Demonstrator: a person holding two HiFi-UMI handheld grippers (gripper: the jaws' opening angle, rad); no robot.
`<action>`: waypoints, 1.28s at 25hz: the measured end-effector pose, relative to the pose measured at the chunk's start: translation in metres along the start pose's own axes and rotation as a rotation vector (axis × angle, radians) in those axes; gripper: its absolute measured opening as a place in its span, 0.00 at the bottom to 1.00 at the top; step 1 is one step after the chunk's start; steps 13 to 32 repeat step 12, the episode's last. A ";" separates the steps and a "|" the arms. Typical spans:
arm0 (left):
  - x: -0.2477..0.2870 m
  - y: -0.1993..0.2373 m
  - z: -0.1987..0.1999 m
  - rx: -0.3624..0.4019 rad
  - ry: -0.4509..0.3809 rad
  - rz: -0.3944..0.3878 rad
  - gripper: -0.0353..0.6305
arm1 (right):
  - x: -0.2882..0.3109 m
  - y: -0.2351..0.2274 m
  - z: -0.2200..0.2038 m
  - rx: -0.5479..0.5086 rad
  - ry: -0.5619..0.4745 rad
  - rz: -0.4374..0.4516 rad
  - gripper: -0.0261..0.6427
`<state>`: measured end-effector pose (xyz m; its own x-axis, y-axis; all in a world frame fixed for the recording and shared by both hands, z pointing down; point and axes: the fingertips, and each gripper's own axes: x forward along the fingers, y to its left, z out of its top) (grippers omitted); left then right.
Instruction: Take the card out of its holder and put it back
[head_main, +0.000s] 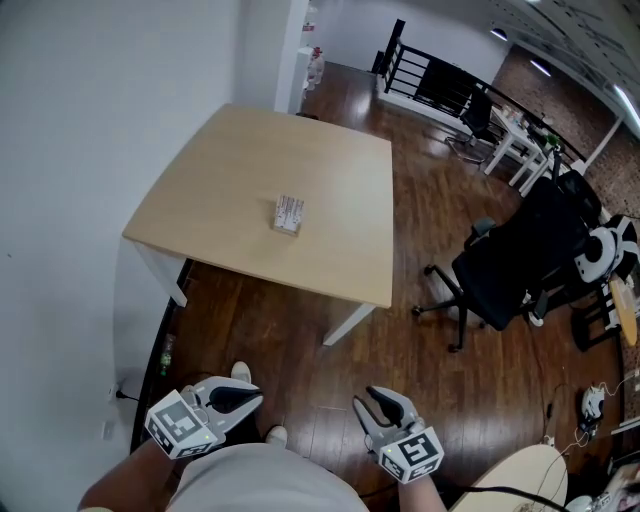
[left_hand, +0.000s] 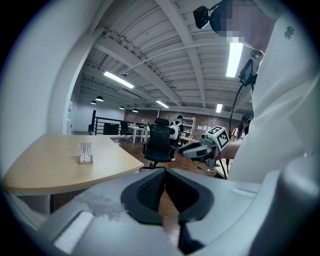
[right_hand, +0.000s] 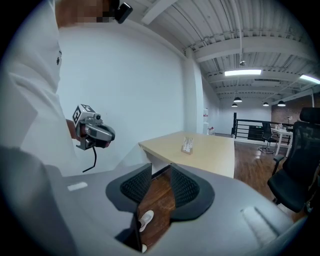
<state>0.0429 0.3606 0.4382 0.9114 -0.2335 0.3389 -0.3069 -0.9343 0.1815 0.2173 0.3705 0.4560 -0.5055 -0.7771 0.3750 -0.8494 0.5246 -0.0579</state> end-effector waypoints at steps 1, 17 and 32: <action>0.002 -0.002 0.001 0.004 0.002 -0.006 0.06 | -0.003 0.001 -0.001 0.003 0.002 -0.006 0.22; 0.025 -0.022 0.009 0.026 -0.008 -0.078 0.06 | -0.029 0.000 -0.011 0.018 0.011 -0.050 0.21; 0.025 -0.022 0.009 0.026 -0.008 -0.078 0.06 | -0.029 0.000 -0.011 0.018 0.011 -0.050 0.21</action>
